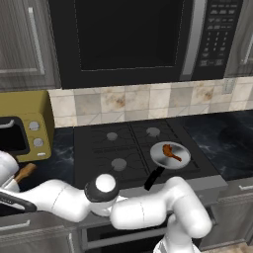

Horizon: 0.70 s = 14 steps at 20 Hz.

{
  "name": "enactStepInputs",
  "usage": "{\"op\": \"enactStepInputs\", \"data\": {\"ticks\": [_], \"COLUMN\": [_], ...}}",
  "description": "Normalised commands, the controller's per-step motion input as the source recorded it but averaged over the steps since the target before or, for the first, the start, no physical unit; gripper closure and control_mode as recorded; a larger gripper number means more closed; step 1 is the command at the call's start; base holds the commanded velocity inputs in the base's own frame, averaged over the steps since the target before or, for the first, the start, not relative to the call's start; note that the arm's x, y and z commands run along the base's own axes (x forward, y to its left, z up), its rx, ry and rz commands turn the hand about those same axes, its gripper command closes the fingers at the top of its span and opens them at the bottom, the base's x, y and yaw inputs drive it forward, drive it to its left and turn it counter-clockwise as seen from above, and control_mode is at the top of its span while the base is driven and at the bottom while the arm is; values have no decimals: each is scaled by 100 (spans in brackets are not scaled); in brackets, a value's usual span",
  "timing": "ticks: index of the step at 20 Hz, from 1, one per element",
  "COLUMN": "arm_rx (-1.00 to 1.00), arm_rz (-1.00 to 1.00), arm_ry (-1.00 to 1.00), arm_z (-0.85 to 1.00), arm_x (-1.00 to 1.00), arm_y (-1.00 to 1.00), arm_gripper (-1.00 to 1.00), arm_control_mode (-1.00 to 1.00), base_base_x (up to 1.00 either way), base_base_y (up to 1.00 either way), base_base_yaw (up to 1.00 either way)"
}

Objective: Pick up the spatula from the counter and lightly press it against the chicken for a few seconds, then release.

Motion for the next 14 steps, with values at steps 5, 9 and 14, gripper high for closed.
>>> {"op": "enactStepInputs", "data": {"ticks": [5,9,14], "arm_rx": [0,0,0], "arm_rz": [0,0,0], "arm_ry": [-9,-7,-5], "arm_z": [27,27,24], "arm_x": [-46,-45,-47], "arm_y": [-34,-50,-57], "arm_gripper": [100,100,100], "arm_control_mode": [-100,-100,-100], "base_base_x": [0,0,0], "base_base_y": [0,0,0], "base_base_yaw": [0,0,0]}}
